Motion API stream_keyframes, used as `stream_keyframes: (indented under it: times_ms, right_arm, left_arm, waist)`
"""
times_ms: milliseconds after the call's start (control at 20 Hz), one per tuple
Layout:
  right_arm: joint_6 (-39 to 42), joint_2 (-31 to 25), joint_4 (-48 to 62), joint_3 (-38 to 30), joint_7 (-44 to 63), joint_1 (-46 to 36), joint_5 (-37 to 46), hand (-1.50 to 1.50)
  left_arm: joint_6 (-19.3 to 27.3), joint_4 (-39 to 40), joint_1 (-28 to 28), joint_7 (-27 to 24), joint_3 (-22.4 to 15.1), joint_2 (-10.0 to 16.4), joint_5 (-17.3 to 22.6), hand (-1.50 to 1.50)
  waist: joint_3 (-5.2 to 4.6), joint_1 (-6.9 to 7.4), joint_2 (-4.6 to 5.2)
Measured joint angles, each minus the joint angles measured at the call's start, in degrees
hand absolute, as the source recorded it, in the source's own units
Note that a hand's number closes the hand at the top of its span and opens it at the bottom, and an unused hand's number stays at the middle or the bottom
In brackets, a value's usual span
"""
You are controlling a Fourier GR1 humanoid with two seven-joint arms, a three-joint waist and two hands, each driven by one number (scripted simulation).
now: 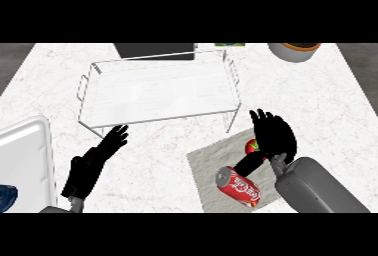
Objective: Pick the tomato from the placemat and place it in the tiered shelf
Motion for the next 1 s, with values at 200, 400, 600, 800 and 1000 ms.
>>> stream_keyframes:
  times_ms: [200,400,600,800,1000]
  right_arm:
    - [0.2,2.5,1.7,-0.1,-0.5,0.6,2.6,-1.50]
    - [-2.7,3.6,7.3,-1.1,-4.8,1.0,5.2,1.50]
    - [-1.6,3.5,9.0,-2.0,-9.3,0.8,6.3,1.50]
    - [-3.5,5.2,11.7,-3.0,-14.1,0.6,8.5,1.50]
    - [-5.1,6.0,12.3,-3.8,-16.8,1.2,11.1,1.50]
  left_arm:
    - [-0.7,1.0,-0.8,0.4,0.8,-0.9,-0.8,0.00]
    - [-1.8,-0.1,0.1,0.4,1.6,-0.6,-1.1,0.00]
    - [-1.1,-0.4,0.2,1.6,2.1,-1.7,-2.2,0.00]
    - [-1.6,-1.1,1.0,1.8,2.8,-2.1,-3.1,0.00]
    - [-2.7,-0.7,1.2,0.6,3.7,-2.7,-3.6,0.00]
  waist:
    - [0.09,0.07,-0.06]
    - [0.10,0.21,0.00]
    - [-0.02,0.17,0.06]
    - [-0.25,0.12,-0.14]
    - [-0.28,0.05,-0.38]
